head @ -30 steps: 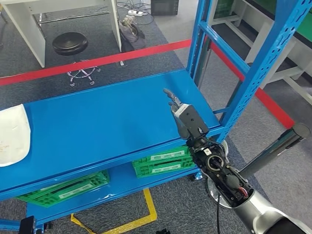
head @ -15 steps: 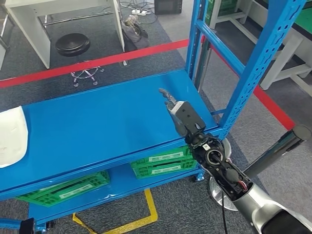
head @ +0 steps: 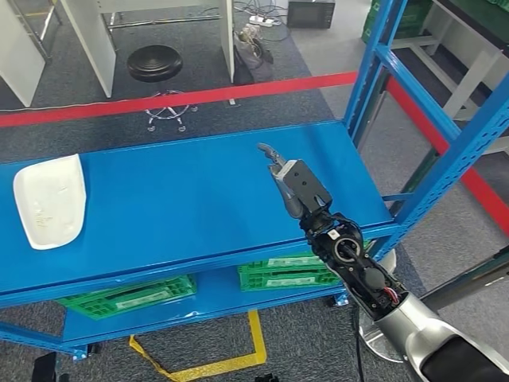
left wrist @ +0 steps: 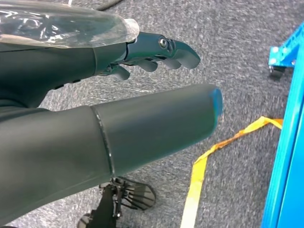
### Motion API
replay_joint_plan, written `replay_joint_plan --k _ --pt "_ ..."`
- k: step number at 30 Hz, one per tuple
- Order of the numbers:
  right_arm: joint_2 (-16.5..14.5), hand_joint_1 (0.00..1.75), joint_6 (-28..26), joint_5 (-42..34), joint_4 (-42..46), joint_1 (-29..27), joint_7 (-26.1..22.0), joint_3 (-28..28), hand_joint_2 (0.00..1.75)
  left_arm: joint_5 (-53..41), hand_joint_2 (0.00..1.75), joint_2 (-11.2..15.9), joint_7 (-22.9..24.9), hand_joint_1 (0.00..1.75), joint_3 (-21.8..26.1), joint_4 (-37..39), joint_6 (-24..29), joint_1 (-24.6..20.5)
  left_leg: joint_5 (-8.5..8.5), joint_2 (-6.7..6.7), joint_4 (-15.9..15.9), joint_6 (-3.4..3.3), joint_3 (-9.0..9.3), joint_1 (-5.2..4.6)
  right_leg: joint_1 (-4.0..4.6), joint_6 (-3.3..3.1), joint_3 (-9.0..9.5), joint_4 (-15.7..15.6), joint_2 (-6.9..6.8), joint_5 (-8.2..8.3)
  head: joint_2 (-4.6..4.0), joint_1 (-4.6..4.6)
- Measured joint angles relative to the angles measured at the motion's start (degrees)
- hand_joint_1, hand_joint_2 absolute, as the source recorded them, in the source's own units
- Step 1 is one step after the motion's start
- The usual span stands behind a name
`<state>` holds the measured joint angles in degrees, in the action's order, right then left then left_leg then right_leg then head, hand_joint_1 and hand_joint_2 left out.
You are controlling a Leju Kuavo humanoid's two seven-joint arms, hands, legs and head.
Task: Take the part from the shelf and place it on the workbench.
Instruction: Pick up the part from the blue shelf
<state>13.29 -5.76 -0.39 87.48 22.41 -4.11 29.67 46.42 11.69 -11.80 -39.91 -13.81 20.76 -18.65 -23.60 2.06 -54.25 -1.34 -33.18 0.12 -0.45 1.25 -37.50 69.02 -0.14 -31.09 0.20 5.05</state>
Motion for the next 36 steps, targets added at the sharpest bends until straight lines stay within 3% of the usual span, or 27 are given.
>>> replay_joint_plan --k 2,4,6,8,10,12,13,14,15,17,19,22,24,27,28,29,30,33,34,36 --pt "0.0 0.0 0.2 -0.2 -0.7 0.7 -0.2 0.2 0.0 0.1 0.0 0.0 -0.1 0.0 0.0 0.0 0.0 0.0 -0.17 0.84 -0.1 0.24 0.22 -0.07 -0.04 -0.45 3.48 -8.2 1.14 4.19 0.0 0.07" --pt "0.0 0.0 0.4 -0.4 -1.4 1.5 -0.3 0.3 0.0 0.2 0.0 0.0 -0.1 0.0 0.0 0.0 0.1 0.0 -0.17 1.5 -0.3 0.67 -0.08 -0.09 0.01 -0.83 5.76 -12.9 2.27 5.32 0.0 -0.01" --pt "0.0 0.0 0.6 -0.5 -2.1 2.1 -0.4 0.5 0.0 0.3 0.0 0.0 -0.2 0.0 0.0 0.0 0.2 0.2 0.08 2.1 -0.3 1.27 -0.46 -0.01 0.07 -1.21 6.32 -13.6 2.14 5.07 0.0 -0.06" --pt "0.0 0.0 0.8 -0.6 -2.7 2.7 -0.4 0.8 0.0 0.2 0.0 0.2 -0.2 0.0 0.0 0.0 0.3 0.4 -0.65 1.64 -1.4 1.82 -0.98 0.02 -0.13 -1.84 6.56 -14.1 1.44 5.39 0.0 -0.2" --pt "0.0 0.0 0.8 -0.7 -3.2 3.2 -0.5 0.9 0.0 0.2 0.0 0.3 -0.2 0.0 0.0 0.0 0.4 0.3 -3.52 0.02 -6.8 2.31 -3.54 0.08 -0.3 -2.38 6.81 -14.5 0.57 5.6 0.0 -0.58" --pt "0.0 0.0 0.9 -0.8 -3.8 3.4 -0.5 1.0 0.0 0.2 0.0 0.3 -0.2 0.0 0.0 0.0 0.4 0.3 -6.65 -1.08 -14.7 2.8 -7.6 0.29 -0.26 -2.59 6.8 -14.5 -0.27 5.57 0.0 -0.87" --pt "0.0 0.0 0.9 -0.8 -4.1 3.4 -0.5 1.0 0.0 0.2 0.0 0.2 -0.2 0.0 0.0 0.0 0.4 0.4 -7.13 -1.29 -17.0 2.95 -8.91 0.43 -0.24 -2.61 6.8 -14.5 -0.66 5.53 0.0 -0.91" --pt "0.0 0.0 1.0 -0.8 -4.3 3.4 -0.5 1.1 0.0 0.2 0.0 0.2 -0.2 0.0 0.0 0.0 0.4 0.5 -6.56 -1.45 -17.2 3.04 -9.12 0.52 -0.23 -2.6 6.81 -14.5 -1.04 5.48 0.0 -0.95" --pt "0.0 0.0 1.0 -0.8 -4.5 3.4 -0.5 1.2 0.0 0.2 0.0 0.2 -0.2 0.0 0.0 0.0 0.4 0.5 -5.04 -1.65 -15.0 3.04 -8.11 0.59 -0.22 -2.54 6.88 -14.5 -1.4 5.43 0.0 -0.97" --pt "0.0 0.0 0.9 -0.8 -4.8 3.5 -0.5 1.3 0.0 0.2 0.0 0.3 -0.2 0.0 0.0 0.0 0.4 0.5 -1.31 -2.96 -6.5 2.81 -3.85 0.53 -0.1 -2.21 7.09 -14.5 -2.05 5.21 0.0 -1.0" --pt "0.0 0.0 0.9 -0.8 -5.1 3.7 -0.5 1.3 0.0 0.2 0.0 0.3 -0.2 0.0 0.0 0.0 0.4 0.3 0.37 -3.96 -0.8 2.26 -1.02 0.21 0.22 -1.71 7.23 -14.4 -2.56 4.92 0.0 -0.9" --pt "0.0 0.0 0.9 -0.8 -5.4 4.0 -0.5 1.4 0.0 0.2 0.0 0.3 -0.2 0.0 0.0 0.0 0.4 0.4 0.47 -3.24 0.2 1.38 -0.67 0.01 0.31 -0.88 7.35 -14.5 -3.17 4.53 0.0 -0.6" --pt "0.0 0.0 0.9 -0.8 -5.4 4.0 -0.5 1.5 0.0 0.2 0.0 0.4 -0.2 0.0 0.0 0.0 0.4 0.3 0.62 -2.66 0.4 0.69 -0.46 0.24 0.07 -0.36 6.34 -12.0 -2.26 2.74 0.0 -0.5" --pt "0.2 0.0 0.9 -0.8 -5.8 4.0 -0.6 1.6 0.0 0.2 0.0 0.4 -0.3 0.0 0.0 0.0 0.4 0.2 0.62 -1.58 0.5 0.11 -0.34 0.27 -0.11 0.06 1.14 -0.5 -0.38 -2.65 0.0 -0.04" --pt "0.2 0.0 0.9 -0.8 -6.0 3.9 -0.5 1.7 0.0 0.2 0.0 0.3 -0.3 0.0 0.0 0.0 0.4 0.3 0.61 -1.15 0.5 0.09 -0.33 0.25 -0.11 0.13 -0.44 2.6 -0.18 -3.52 0.0 0.06" --pt "0.3 0.0 0.9 -0.8 -6.2 3.9 -0.5 1.7 0.0 0.2 0.0 0.3 -0.3 0.0 0.0 0.0 0.4 0.3 0.59 -0.71 0.5 0.09 -0.29 0.24 -0.12 0.13 -1.11 3.7 -0.1 -3.26 0.0 0.1" --pt "0.3 0.0 0.9 -0.8 -6.3 3.9 -0.5 1.7 0.0 0.2 0.0 0.3 -0.3 0.0 0.0 0.0 0.4 0.4 0.57 -0.23 0.5 0.12 -0.21 0.25 -0.13 0.07 -0.62 2.2 -0.03 -1.81 0.0 0.15" --pt "0.3 0.0 0.9 -0.8 -6.4 4.0 -0.5 1.8 0.0 0.2 0.0 0.2 -0.3 0.0 0.0 0.0 0.4 0.3 0.36 1.15 0.3 0.51 0.09 0.19 -0.23 -0.44 4.66 -9.8 1.57 4.3 0.0 0.29" --pt "0.3 0.0 0.9 -0.8 -6.5 4.0 -0.5 1.8 0.0 0.2 0.0 0.2 -0.3 0.0 0.0 0.0 0.4 0.3 0.35 1.52 0.2 0.75 -0.02 0.15 -0.24 -0.61 5.99 -12.4 2.16 5.07 0.0 0.25" --pt "0.3 0.0 0.9 -0.8 -6.6 4.0 -0.6 1.8 0.0 0.2 0.0 0.2 -0.3 0.0 0.0 0.0 0.4 0.3 0.57 2.17 0.1 1.35 -0.43 0.15 -0.13 -0.9 6.85 -13.9 2.38 5.01 0.0 0.1"
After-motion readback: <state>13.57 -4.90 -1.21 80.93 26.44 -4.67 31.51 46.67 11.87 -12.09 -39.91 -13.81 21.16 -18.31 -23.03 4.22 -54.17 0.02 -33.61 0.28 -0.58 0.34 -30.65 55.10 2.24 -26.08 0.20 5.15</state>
